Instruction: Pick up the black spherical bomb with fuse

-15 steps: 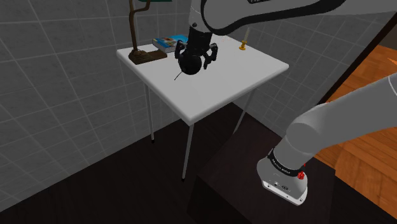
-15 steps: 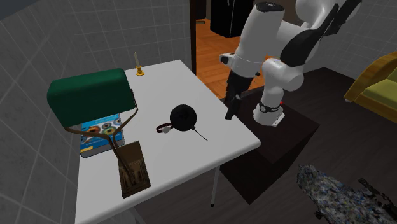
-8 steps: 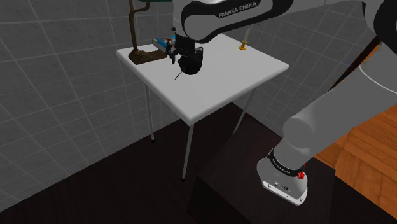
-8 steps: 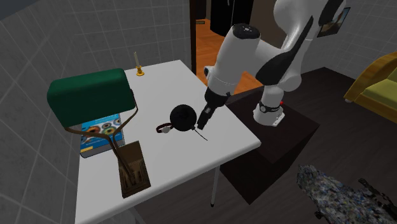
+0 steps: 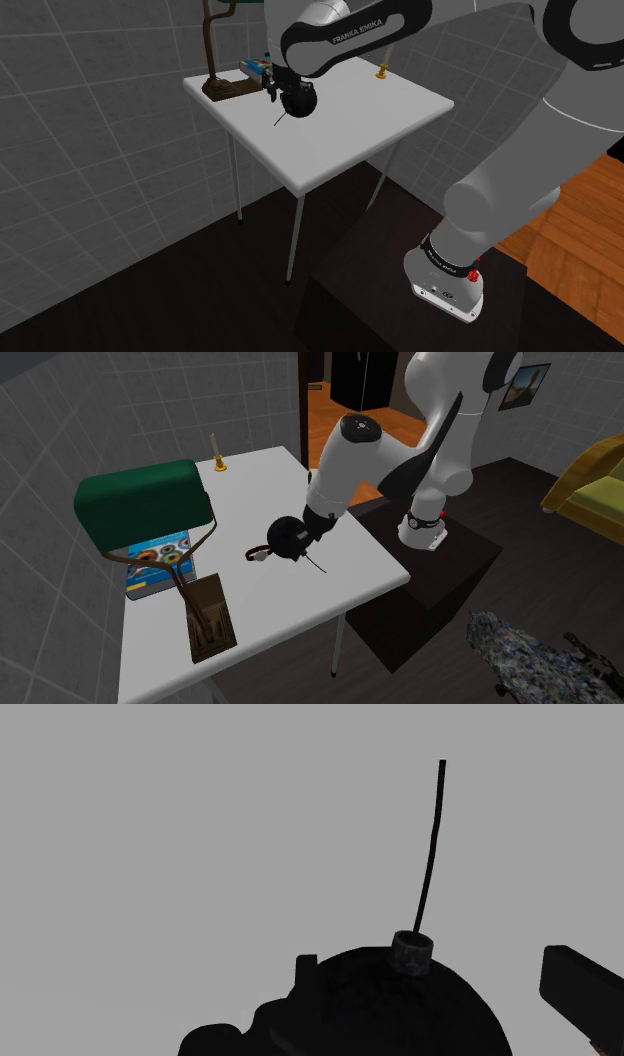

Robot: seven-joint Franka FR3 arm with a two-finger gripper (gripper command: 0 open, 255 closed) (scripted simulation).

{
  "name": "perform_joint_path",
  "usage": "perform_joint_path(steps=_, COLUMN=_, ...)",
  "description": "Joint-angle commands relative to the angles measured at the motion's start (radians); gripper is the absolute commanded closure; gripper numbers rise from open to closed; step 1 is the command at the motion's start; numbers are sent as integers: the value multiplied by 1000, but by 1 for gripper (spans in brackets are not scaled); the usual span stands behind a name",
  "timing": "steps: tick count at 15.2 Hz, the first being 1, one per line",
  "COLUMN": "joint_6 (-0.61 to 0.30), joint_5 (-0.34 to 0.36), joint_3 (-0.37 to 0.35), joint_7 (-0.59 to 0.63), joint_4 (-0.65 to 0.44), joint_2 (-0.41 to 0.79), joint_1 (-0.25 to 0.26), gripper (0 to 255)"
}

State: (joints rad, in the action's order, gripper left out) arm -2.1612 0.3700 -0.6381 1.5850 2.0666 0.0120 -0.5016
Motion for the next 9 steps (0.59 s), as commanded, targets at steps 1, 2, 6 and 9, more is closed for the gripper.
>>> perform_joint_path(steps=1, joint_6=-24, joint_5=16, joint_3=1, joint_7=17, joint_4=17, joint_2=12, joint_1=0, gripper=0)
perform_joint_path(steps=2, joint_6=-40, joint_5=28, joint_3=1, joint_7=29, joint_4=28, joint_2=22, joint_1=0, gripper=0)
perform_joint_path(steps=6, joint_6=-40, joint_5=27, joint_3=1, joint_7=28, joint_4=28, joint_2=21, joint_1=0, gripper=255)
perform_joint_path(steps=9, joint_6=-40, joint_5=27, joint_3=1, joint_7=29, joint_4=29, joint_2=20, joint_1=1, gripper=255)
